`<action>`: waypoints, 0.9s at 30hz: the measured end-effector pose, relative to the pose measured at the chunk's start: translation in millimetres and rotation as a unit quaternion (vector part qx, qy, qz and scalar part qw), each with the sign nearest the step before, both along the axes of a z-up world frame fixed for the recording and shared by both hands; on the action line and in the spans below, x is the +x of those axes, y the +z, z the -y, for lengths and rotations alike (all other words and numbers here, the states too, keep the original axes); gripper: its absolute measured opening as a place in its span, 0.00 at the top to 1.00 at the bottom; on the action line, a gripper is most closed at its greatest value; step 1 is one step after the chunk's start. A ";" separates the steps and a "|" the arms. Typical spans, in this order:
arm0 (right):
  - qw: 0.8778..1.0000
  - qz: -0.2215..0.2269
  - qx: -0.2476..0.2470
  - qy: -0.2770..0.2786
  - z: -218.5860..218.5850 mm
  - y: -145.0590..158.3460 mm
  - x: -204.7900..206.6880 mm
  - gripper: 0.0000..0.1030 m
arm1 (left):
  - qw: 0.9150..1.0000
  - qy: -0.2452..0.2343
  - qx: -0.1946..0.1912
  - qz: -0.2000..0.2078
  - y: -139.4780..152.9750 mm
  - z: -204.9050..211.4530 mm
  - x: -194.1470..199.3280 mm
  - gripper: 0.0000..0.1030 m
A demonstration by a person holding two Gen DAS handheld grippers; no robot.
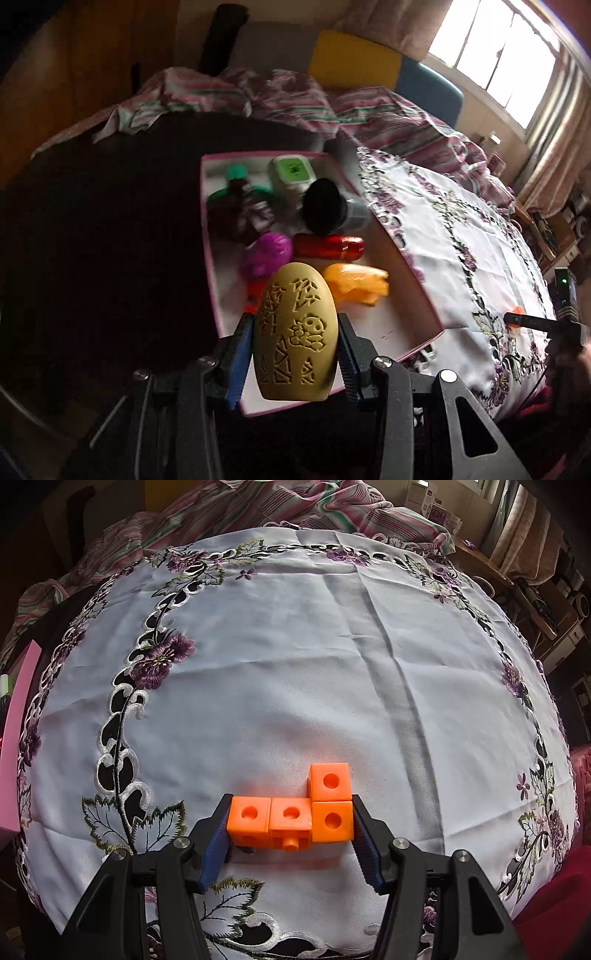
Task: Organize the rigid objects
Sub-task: 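Carry the yellow egg into the tray and release it with the left tool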
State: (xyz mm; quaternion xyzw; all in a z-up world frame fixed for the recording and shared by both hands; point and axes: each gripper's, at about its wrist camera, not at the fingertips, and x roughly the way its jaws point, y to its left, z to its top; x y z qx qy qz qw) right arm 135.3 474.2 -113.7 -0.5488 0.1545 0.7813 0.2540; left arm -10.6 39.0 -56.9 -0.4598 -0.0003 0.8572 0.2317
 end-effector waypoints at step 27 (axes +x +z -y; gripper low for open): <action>1.000 0.001 0.001 0.006 6.8 1.7 -4.4 0.42 | 0.999 -0.024 -0.031 0.025 -34.5 -40.5 -20.3 0.57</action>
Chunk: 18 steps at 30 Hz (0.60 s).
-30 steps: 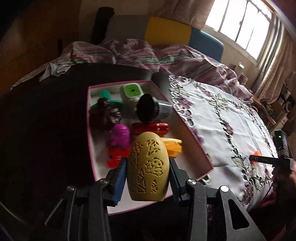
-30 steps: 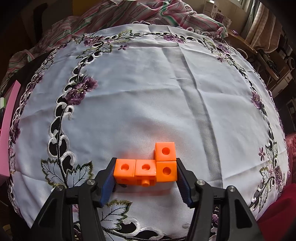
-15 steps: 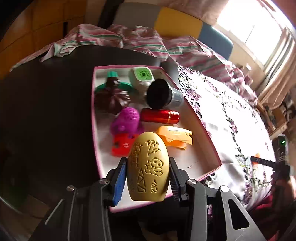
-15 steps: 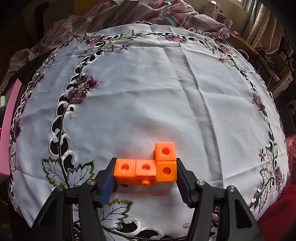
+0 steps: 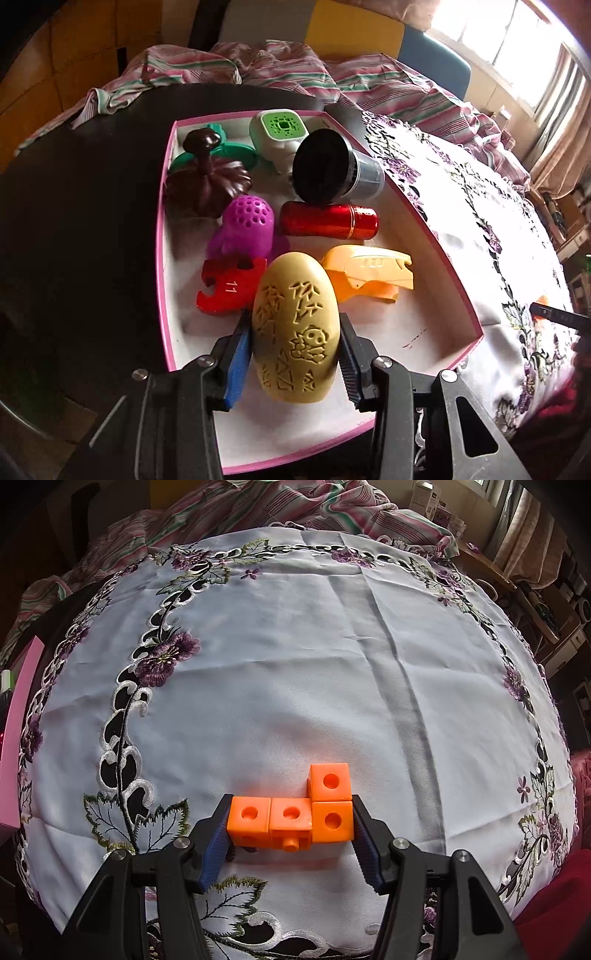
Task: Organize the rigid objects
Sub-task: 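Carry the yellow egg into the tray and release it with the left tool, then carry the orange cubes into the tray and open the right tool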
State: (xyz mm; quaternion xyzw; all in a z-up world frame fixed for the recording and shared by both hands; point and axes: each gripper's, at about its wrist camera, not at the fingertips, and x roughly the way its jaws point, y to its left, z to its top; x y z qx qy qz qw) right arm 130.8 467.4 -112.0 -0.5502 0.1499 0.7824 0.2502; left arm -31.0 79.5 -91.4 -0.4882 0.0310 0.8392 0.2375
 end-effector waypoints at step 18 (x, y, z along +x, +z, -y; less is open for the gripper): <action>0.999 -0.012 0.045 0.009 12.3 17.3 -6.6 0.42 | 0.999 0.048 0.018 -0.015 19.5 24.9 4.4 0.49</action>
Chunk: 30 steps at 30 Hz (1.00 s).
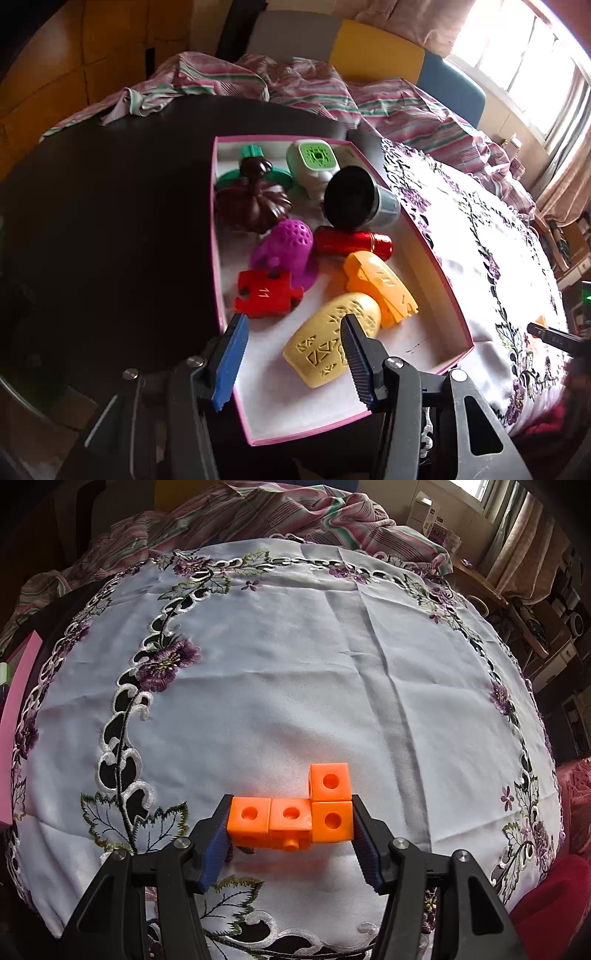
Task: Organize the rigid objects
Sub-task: 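Carry the orange cubes into the tray and open the right tool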
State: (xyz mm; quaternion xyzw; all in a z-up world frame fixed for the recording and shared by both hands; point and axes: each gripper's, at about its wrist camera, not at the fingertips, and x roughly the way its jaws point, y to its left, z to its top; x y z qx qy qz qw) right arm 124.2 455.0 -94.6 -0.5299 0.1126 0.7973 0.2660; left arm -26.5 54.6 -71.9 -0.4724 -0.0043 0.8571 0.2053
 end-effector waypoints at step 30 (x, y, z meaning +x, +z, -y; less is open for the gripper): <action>0.933 0.007 -0.108 0.344 289.3 -7.6 -146.2 0.41 | 0.997 0.051 -0.028 -0.054 19.5 32.1 1.2 0.49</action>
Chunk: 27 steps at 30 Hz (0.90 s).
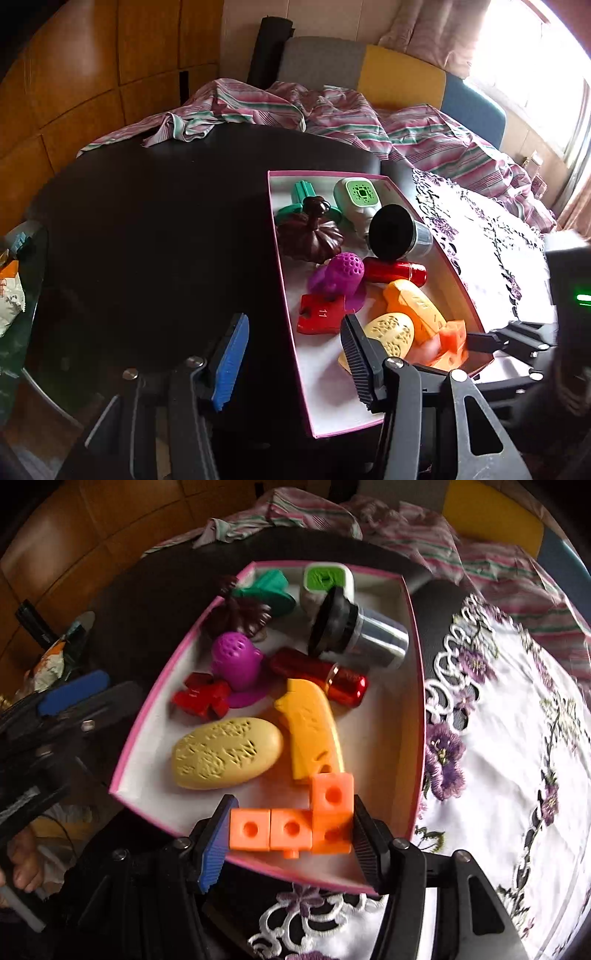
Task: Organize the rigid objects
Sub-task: 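Carry the orange cubes into the tray and open the right tool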
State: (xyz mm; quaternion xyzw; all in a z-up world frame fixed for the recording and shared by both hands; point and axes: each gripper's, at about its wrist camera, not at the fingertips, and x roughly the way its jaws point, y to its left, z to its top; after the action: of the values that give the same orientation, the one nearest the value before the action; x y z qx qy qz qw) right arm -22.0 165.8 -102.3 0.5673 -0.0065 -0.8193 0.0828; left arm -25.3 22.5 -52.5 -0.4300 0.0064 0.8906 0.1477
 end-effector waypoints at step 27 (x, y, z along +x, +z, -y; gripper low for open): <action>0.996 -0.069 0.051 -0.040 3.6 -5.9 -14.9 0.41 | 1.000 0.016 -0.014 0.008 -7.0 4.3 0.8 0.42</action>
State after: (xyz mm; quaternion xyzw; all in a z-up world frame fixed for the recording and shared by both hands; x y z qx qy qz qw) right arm -36.8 162.1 -108.2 0.5123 0.0182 -0.8583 0.0215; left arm -24.5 18.2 -59.4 -0.4394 0.0106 0.8891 0.1276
